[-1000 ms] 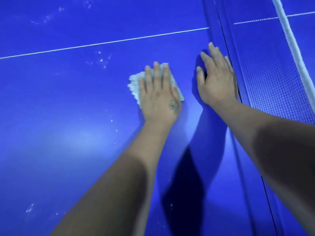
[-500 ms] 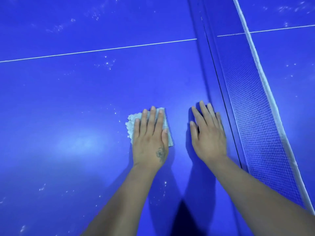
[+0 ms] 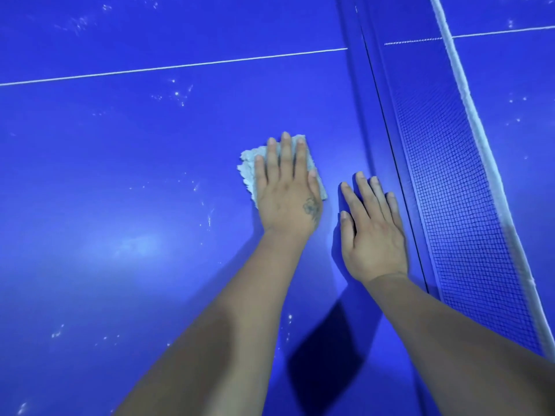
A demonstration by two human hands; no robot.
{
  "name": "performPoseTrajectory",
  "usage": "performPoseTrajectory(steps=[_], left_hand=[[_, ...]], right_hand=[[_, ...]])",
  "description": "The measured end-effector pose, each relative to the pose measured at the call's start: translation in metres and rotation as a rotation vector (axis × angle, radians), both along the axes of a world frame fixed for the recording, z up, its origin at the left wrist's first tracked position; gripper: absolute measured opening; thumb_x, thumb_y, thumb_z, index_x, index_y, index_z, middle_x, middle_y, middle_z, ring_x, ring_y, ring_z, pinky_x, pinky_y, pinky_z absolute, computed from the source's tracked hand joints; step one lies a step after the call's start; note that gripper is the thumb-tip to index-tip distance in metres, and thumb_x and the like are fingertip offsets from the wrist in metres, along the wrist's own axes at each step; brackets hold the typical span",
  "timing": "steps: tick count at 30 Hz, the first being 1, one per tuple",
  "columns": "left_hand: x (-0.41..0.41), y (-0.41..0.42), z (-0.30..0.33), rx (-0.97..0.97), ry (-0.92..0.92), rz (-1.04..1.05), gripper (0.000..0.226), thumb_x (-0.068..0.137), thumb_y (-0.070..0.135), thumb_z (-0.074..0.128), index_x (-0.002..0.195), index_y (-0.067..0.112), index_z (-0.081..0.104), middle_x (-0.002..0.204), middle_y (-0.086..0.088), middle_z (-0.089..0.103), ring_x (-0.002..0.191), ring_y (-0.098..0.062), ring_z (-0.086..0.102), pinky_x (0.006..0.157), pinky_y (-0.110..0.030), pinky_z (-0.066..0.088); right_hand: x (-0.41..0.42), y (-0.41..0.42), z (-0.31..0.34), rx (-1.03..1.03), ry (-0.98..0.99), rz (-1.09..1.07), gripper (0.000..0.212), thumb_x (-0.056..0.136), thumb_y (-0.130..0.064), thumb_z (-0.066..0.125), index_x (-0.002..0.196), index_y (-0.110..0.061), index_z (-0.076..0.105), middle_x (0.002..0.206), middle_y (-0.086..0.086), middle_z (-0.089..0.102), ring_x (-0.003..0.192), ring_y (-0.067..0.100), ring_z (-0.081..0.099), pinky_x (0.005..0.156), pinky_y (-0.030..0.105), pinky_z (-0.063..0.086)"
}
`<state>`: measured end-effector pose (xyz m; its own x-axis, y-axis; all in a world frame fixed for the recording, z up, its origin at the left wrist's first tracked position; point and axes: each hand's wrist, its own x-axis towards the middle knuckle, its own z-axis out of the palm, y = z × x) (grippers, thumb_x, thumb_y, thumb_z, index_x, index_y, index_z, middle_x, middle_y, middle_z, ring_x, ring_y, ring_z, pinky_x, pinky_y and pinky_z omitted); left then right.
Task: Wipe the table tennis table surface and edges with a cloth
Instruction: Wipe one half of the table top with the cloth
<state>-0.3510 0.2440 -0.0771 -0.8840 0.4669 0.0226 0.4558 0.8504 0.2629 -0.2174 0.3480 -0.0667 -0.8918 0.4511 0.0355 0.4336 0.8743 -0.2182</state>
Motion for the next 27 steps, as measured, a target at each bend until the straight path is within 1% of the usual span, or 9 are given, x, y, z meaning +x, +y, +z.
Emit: performPoseTrajectory(steps=[3, 6, 9, 11, 14, 17, 21, 24, 27], left_hand=[[0.035, 0.000, 0.002, 0.006, -0.010, -0.111, 0.062, 0.114, 0.040, 0.012, 0.173, 0.020, 0.010, 0.181, -0.002, 0.008, 0.167, -0.027, 0.000, 0.133, -0.051, 0.007], [0.072, -0.020, 0.006, 0.004, -0.037, -0.160, 0.061, 0.115, 0.039, 0.015, 0.173, 0.020, 0.008, 0.181, -0.002, 0.005, 0.167, -0.025, -0.004, 0.134, -0.051, 0.007], [0.094, -0.053, 0.007, -0.019, -0.046, -0.166, 0.061, 0.116, 0.036, 0.021, 0.173, 0.020, 0.008, 0.181, -0.001, 0.005, 0.167, -0.024, -0.004, 0.134, -0.051, 0.011], [0.096, -0.075, 0.009, -0.034, -0.046, -0.131, 0.061, 0.116, 0.036, 0.025, 0.173, 0.021, 0.010, 0.181, 0.001, 0.005, 0.167, -0.023, -0.001, 0.134, -0.052, 0.013], [0.079, -0.100, 0.008, -0.051, -0.033, -0.055, 0.061, 0.115, 0.036, 0.027, 0.173, 0.023, 0.012, 0.180, 0.000, 0.008, 0.167, -0.024, 0.002, 0.133, -0.053, 0.014], [0.039, -0.112, 0.002, -0.067, -0.017, 0.049, 0.060, 0.115, 0.038, 0.022, 0.173, 0.021, 0.014, 0.180, -0.003, 0.012, 0.167, -0.027, 0.005, 0.134, -0.054, 0.012], [-0.014, -0.092, -0.005, -0.028, -0.007, 0.179, 0.061, 0.114, 0.039, 0.020, 0.172, 0.019, 0.020, 0.179, -0.006, 0.018, 0.166, -0.031, 0.012, 0.133, -0.055, 0.011], [-0.029, -0.061, -0.005, -0.005, -0.017, 0.198, 0.063, 0.112, 0.040, 0.019, 0.172, 0.019, 0.020, 0.179, -0.007, 0.018, 0.166, -0.032, 0.012, 0.134, -0.054, 0.008], [-0.019, -0.033, -0.002, 0.014, -0.014, 0.126, 0.063, 0.112, 0.040, 0.020, 0.172, 0.019, 0.020, 0.179, -0.006, 0.017, 0.166, -0.032, 0.010, 0.133, -0.055, 0.009]], right_hand=[[0.000, -0.001, -0.001, 0.016, -0.003, 0.007, 0.055, 0.108, -0.027, 0.034, 0.163, -0.024, 0.039, 0.176, -0.002, 0.021, 0.164, 0.019, 0.012, 0.132, 0.050, 0.014], [-0.001, -0.001, -0.002, 0.024, -0.010, 0.009, 0.057, 0.106, -0.022, 0.035, 0.162, -0.022, 0.041, 0.175, 0.000, 0.023, 0.164, 0.020, 0.014, 0.132, 0.050, 0.016], [-0.001, 0.000, -0.002, 0.025, -0.010, 0.008, 0.057, 0.106, -0.021, 0.034, 0.162, -0.022, 0.040, 0.176, 0.000, 0.022, 0.164, 0.021, 0.012, 0.132, 0.051, 0.016], [0.000, 0.000, -0.001, 0.020, -0.013, 0.009, 0.057, 0.107, -0.021, 0.033, 0.163, -0.022, 0.039, 0.176, -0.001, 0.021, 0.164, 0.021, 0.012, 0.132, 0.051, 0.016], [0.000, 0.000, -0.001, 0.018, -0.029, 0.011, 0.057, 0.106, -0.021, 0.034, 0.163, -0.022, 0.038, 0.176, -0.001, 0.020, 0.164, 0.021, 0.011, 0.132, 0.051, 0.015], [0.000, 0.000, 0.000, 0.017, -0.037, 0.008, 0.058, 0.106, -0.021, 0.033, 0.163, -0.022, 0.037, 0.176, -0.001, 0.020, 0.164, 0.022, 0.010, 0.132, 0.051, 0.014], [-0.001, 0.000, 0.001, 0.018, -0.058, 0.010, 0.059, 0.106, -0.022, 0.031, 0.165, -0.023, 0.034, 0.177, -0.003, 0.016, 0.165, 0.020, 0.007, 0.132, 0.051, 0.014], [0.000, 0.000, 0.000, 0.030, -0.064, 0.008, 0.060, 0.105, -0.023, 0.031, 0.165, -0.023, 0.034, 0.177, -0.002, 0.016, 0.165, 0.021, 0.007, 0.132, 0.051, 0.013], [-0.001, 0.001, 0.000, 0.040, -0.058, 0.008, 0.060, 0.105, -0.023, 0.032, 0.164, -0.023, 0.035, 0.176, -0.001, 0.018, 0.164, 0.023, 0.010, 0.132, 0.051, 0.013]])
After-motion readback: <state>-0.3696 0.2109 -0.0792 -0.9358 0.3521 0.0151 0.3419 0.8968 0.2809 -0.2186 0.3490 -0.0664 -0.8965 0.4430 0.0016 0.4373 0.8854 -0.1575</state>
